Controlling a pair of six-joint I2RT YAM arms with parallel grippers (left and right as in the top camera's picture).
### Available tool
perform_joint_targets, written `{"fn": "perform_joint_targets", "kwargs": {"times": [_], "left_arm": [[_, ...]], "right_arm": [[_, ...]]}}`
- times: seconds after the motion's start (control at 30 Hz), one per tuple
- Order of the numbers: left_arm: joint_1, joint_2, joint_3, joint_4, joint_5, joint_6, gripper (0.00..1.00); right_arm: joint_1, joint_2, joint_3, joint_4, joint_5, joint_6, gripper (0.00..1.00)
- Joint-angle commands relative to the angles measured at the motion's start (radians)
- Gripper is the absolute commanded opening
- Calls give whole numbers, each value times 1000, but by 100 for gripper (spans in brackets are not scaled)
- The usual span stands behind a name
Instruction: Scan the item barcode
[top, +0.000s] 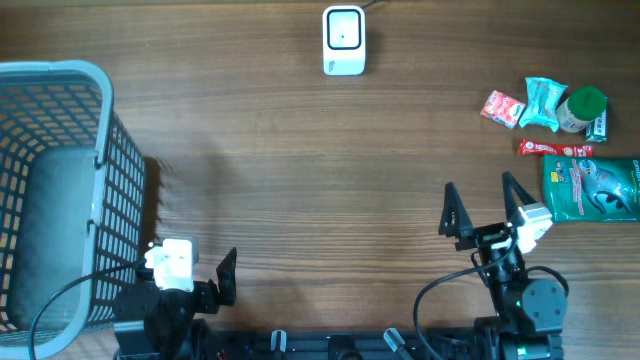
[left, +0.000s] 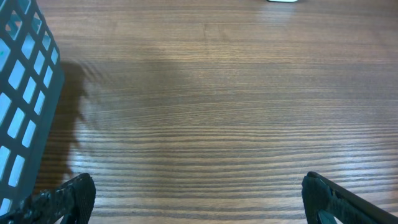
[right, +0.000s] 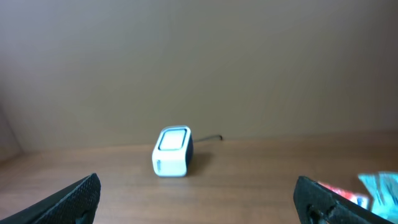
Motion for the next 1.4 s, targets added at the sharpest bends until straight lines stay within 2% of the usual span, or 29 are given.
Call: {"fn": "perform_joint_targets", "kwargs": {"times": [0.0, 0.17, 0.27, 0.37, 0.93, 0.97, 1.07, 1.2, 1.27, 1.37], "left_arm": [[4, -5, 0, 4, 8, -6, 100], [4, -5, 0, 4, 8, -6, 100], [4, -5, 0, 4, 8, -5, 100], [4, -5, 0, 4, 8, -6, 100], [4, -5, 0, 6, 20, -13, 100], [4, -5, -1, 69, 114, -27, 100], [4, -6, -44, 396, 118, -24, 100], [-48, -10, -231, 764, 118, -24, 100], [-68, -10, -274, 845, 107, -19, 100], [-70, -10, -326, 862, 56, -17, 100]], "right_arm": [[-27, -16, -14, -18, 37, 17, 100], [-158, -16, -14, -115, -55, 17, 100], [-158, -16, -14, -114, -51, 1, 100], [-158, -16, -14, -116, -51, -97, 100], [-158, -15, -14, -113, -51, -84, 99], [-158, -15, -14, -113, -51, -84, 100], [-158, -15, -14, -113, -51, -85, 100], [-158, -15, -14, -113, -51, -84, 100], [-158, -15, -14, -113, -51, -84, 100], [-158, -15, -14, -113, -51, -85, 100]]}}
